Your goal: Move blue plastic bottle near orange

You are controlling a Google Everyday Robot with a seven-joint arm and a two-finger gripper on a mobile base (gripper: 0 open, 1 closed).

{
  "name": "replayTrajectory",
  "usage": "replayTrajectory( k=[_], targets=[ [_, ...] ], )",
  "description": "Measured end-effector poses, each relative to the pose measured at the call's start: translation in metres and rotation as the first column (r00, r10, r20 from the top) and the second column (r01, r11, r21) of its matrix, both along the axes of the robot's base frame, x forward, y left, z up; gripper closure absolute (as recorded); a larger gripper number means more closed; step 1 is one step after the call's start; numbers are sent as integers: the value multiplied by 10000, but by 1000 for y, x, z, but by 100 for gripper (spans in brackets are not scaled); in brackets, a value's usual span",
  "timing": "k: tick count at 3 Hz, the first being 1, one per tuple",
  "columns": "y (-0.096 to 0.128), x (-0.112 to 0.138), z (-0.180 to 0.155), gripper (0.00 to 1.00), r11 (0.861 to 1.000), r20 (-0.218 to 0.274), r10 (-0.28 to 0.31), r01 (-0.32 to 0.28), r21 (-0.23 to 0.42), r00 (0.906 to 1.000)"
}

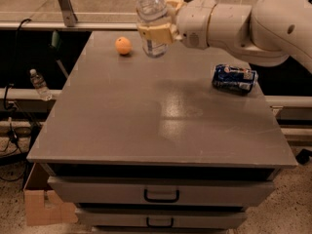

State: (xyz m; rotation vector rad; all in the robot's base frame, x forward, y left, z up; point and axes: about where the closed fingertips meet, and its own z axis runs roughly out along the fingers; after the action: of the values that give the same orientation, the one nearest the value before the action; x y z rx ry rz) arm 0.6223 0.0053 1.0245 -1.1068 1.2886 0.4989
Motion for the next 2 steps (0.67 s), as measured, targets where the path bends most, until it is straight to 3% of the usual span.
replayTrajectory(
  k=[1, 2],
  targets=[
    [-16, 55, 6, 100, 9984, -57, -562, 562, -95, 9984],
    [-21, 103, 1, 100, 9961, -468, -882, 879, -84, 9950]
  ],
)
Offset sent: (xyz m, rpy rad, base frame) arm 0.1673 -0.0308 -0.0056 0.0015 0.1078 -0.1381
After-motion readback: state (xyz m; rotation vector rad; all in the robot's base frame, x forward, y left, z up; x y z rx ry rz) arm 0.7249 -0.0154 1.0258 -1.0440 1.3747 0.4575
